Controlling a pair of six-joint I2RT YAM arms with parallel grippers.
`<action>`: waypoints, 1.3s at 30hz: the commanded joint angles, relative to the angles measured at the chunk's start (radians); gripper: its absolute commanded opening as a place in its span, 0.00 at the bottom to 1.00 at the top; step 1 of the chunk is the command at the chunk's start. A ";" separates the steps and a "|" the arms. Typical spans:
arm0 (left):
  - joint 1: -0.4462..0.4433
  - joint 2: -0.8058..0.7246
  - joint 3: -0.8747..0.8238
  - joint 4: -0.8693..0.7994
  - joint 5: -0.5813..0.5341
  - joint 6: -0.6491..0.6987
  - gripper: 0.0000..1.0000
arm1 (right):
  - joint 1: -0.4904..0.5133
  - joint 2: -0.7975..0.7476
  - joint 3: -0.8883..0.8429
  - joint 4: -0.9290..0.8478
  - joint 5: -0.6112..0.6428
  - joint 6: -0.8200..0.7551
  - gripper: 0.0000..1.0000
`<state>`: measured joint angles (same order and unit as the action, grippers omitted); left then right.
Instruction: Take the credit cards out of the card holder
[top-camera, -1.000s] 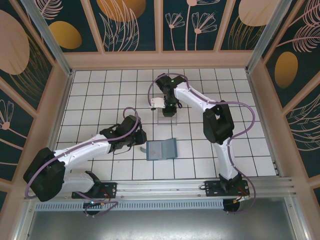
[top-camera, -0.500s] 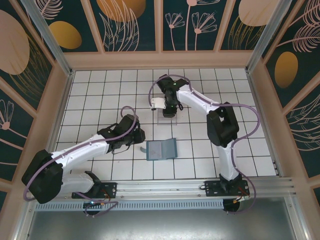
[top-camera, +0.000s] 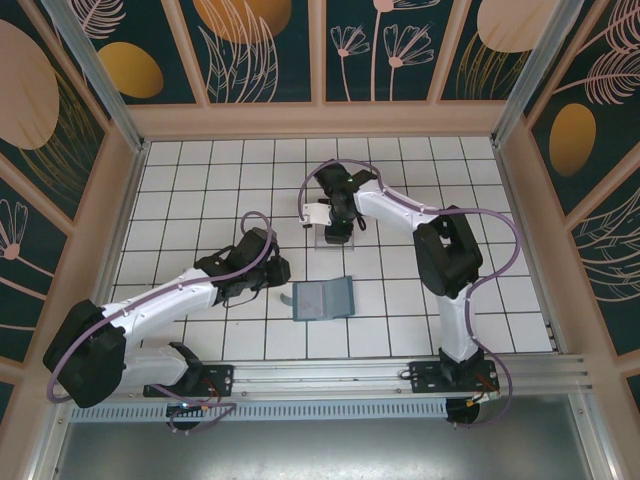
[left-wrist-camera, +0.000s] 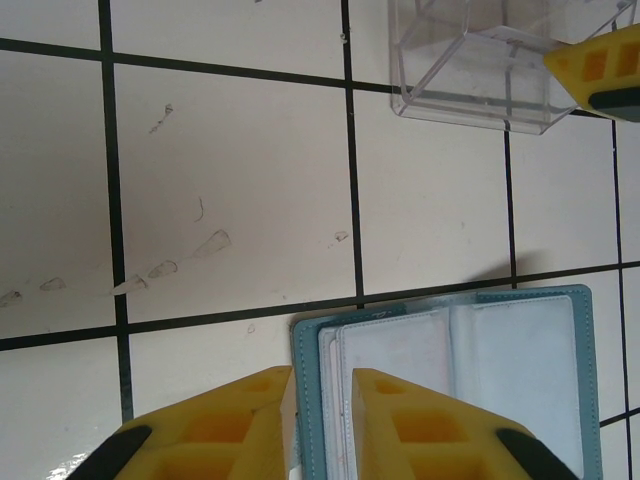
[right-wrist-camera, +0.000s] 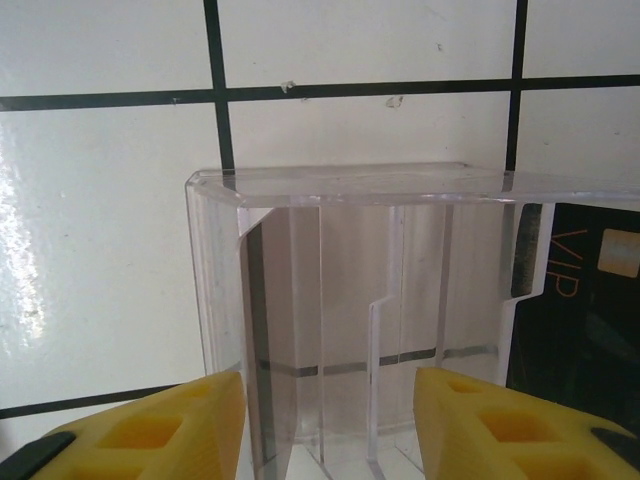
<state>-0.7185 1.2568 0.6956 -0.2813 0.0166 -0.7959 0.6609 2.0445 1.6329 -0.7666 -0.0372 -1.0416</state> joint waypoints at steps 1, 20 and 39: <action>0.008 -0.023 0.022 -0.006 -0.003 0.016 0.24 | -0.004 -0.005 -0.013 0.069 0.048 -0.001 0.49; 0.021 -0.014 0.038 -0.020 -0.018 0.042 0.24 | 0.006 -0.142 -0.002 0.162 0.155 0.237 0.46; 0.230 -0.052 -0.027 0.033 0.118 0.109 0.24 | 0.169 -0.384 -0.346 0.258 -0.062 1.443 0.22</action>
<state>-0.5182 1.2240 0.6945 -0.2768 0.0883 -0.7170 0.7876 1.7081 1.3319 -0.5438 -0.0036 0.0864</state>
